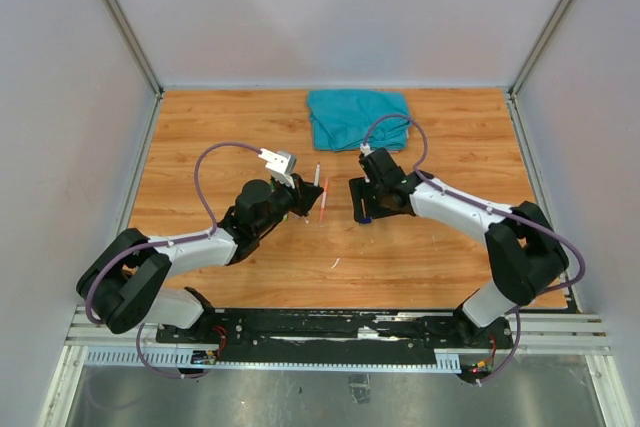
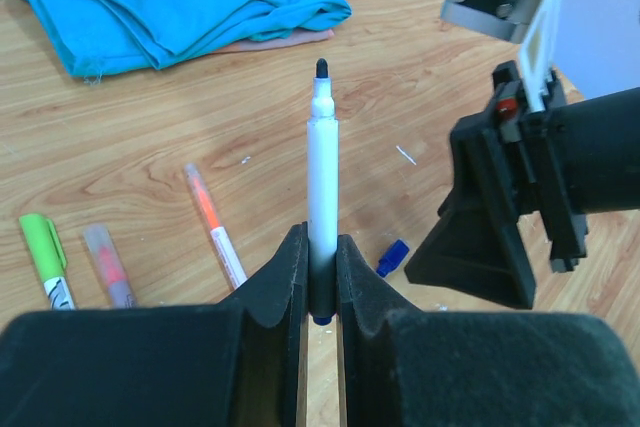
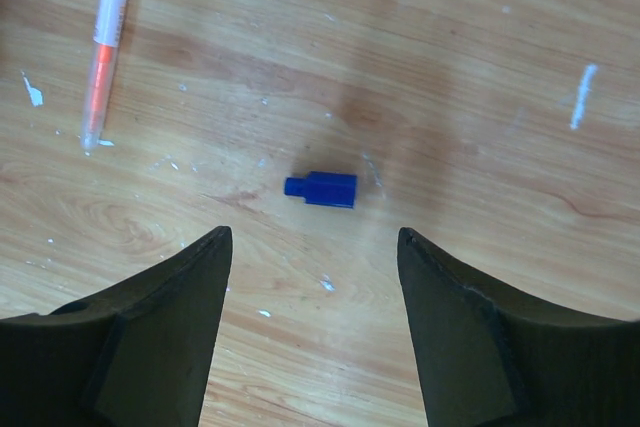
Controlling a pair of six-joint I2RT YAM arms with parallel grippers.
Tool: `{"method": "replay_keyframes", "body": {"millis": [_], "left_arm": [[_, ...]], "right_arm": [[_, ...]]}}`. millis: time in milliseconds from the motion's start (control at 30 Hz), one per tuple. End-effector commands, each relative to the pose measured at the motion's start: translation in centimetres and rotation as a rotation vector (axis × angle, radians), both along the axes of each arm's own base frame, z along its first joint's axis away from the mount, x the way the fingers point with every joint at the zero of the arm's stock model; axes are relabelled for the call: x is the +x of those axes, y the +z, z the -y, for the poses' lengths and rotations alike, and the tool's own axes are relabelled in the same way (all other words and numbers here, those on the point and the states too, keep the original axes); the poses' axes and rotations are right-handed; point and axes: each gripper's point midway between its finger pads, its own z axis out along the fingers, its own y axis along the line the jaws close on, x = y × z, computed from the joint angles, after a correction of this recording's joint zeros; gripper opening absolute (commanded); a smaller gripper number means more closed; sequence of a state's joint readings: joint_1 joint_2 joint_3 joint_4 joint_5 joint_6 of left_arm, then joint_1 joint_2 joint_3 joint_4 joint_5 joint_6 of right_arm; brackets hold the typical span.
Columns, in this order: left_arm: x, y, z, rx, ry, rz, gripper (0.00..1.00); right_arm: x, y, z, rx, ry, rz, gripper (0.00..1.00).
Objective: Insert the pens into the pen caps
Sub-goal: Pick up the pen from the center of the board, then pick up the pen cap from the center of the board.
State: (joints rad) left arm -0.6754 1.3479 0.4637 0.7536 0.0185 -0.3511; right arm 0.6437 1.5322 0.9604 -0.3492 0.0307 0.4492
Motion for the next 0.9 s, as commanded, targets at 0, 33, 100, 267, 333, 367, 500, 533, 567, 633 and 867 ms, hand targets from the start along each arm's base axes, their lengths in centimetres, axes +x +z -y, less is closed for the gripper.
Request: {"method": "replay_keyframes", "body": {"millis": [0,33,100,267,333,367,500,533,567,633,867], "left_arm": [[0.5,1.3,-0.4,-0.009,0.022,0.040,0.01],[0.5,1.3,-0.4,-0.008,0.023,0.040,0.01],[0.5,1.3,-0.4,-0.009,0.023,0.039,0.00],[0.5,1.3,-0.4,-0.007,0.023,0.039,0.00],[0.5,1.3,-0.4,-0.006,0.022,0.039,0.00],[0.5,1.2,-0.4,-0.006,0.022,0.039,0.00],[0.5,1.3,-0.3,-0.009,0.020,0.038,0.01],[0.5,1.3,-0.3,-0.009,0.020,0.038,0.01],[0.5,1.3,-0.3,-0.009,0.019,0.039,0.00],[0.5,1.3,-0.3,-0.009,0.018,0.039,0.00],[0.4,1.3,-0.2,-0.010,0.015,0.038,0.01]], "right_arm": [[-0.3,-0.6,-0.7,-0.073,-0.014,-0.055,0.67],[-0.1,-0.8,-0.7,-0.082,-0.018,-0.063,0.67],[0.1,-1.4,-0.8,-0.099,-0.023,-0.077,0.66],[0.2,-2.3,-1.0,-0.140,-0.020,-0.120,0.63],[0.2,-2.7,-0.9,-0.150,-0.025,-0.128,0.61],[0.2,-2.8,-0.9,-0.151,-0.027,-0.131,0.60],[0.2,-3.2,-0.9,-0.158,-0.033,-0.140,0.55],[0.2,-3.3,-0.9,-0.161,-0.032,-0.142,0.55],[0.2,-3.5,-0.9,-0.164,-0.034,-0.145,0.56],[0.3,-3.7,-0.9,-0.168,-0.037,-0.148,0.56],[0.6,-4.0,-1.1,-0.174,-0.038,-0.152,0.55]]}}
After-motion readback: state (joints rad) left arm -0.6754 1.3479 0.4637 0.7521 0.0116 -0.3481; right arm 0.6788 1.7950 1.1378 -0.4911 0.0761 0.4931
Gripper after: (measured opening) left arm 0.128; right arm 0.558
